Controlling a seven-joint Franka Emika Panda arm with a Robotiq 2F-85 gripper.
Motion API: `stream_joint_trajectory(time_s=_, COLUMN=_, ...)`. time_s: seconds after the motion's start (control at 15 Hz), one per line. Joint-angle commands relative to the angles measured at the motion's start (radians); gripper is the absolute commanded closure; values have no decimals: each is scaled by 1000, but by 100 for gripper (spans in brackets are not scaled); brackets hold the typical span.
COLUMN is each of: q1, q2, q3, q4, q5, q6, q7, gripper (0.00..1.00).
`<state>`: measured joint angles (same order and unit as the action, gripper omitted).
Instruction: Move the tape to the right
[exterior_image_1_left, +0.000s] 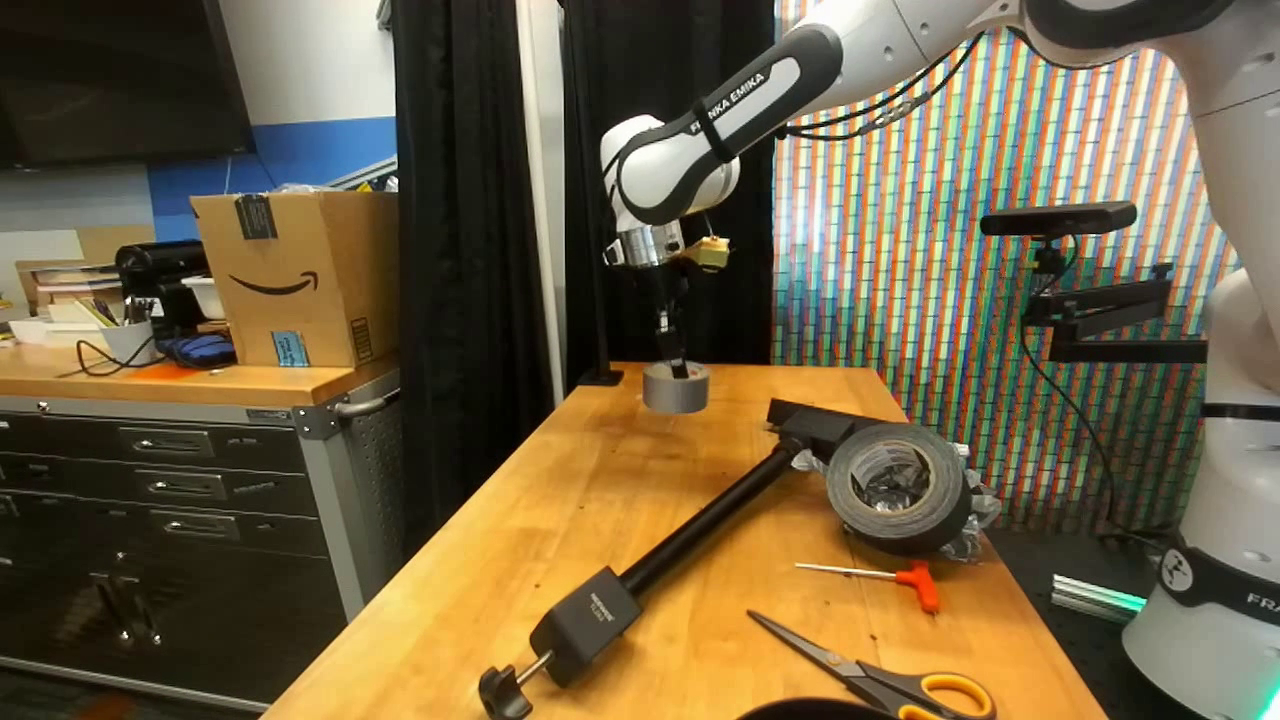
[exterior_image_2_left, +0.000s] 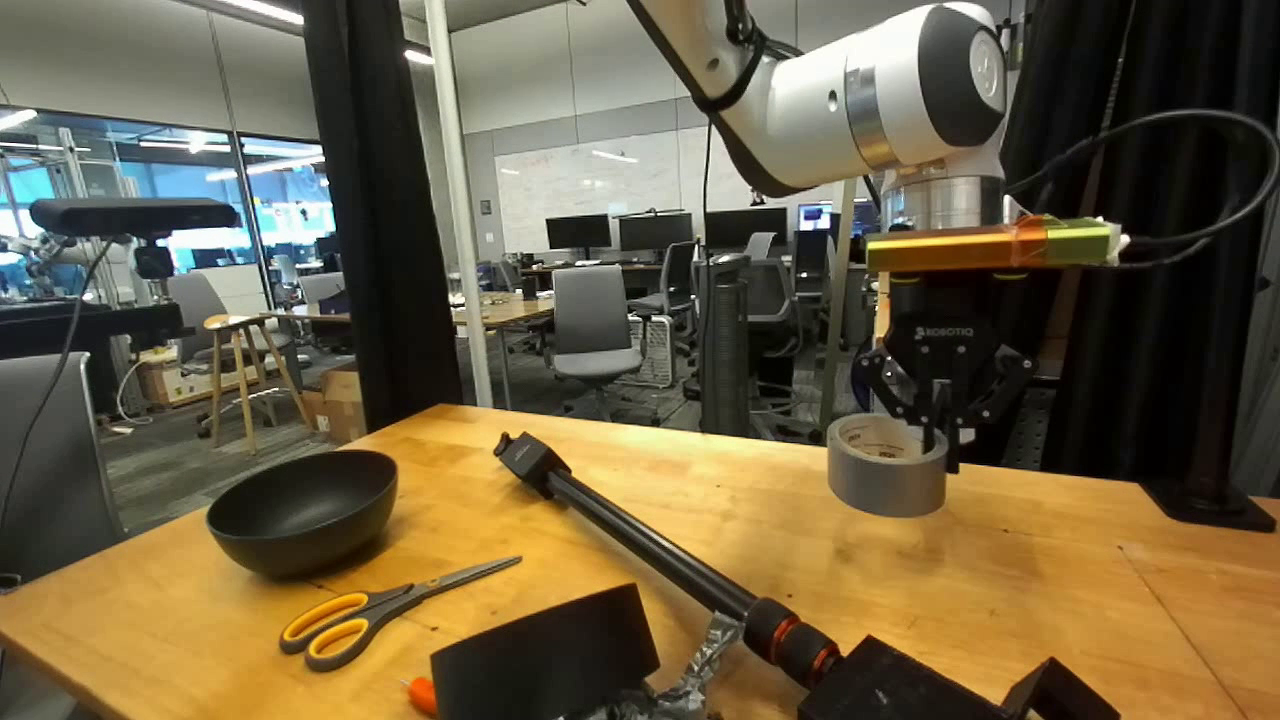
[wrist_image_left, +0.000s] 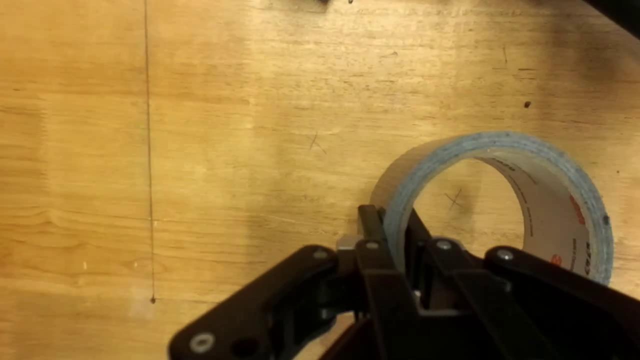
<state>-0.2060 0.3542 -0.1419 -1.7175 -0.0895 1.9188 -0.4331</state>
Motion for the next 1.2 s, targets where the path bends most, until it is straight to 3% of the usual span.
stream_joint_trajectory(time_s=0.0, q1=-18, q2=67, q3=26, q4=63, q5=34, q6=-23, q7=-7, gripper=97)
stream_joint_trajectory(time_s=1.07, q1=-24, q2=150, q3=46, q4=65, q5=49, q6=-29, q7=15, gripper=96)
stream_joint_trajectory(time_s=1.13, q1=-19, q2=137, q3=44, q4=29, q5=31, q6=-4, q7=13, gripper=61)
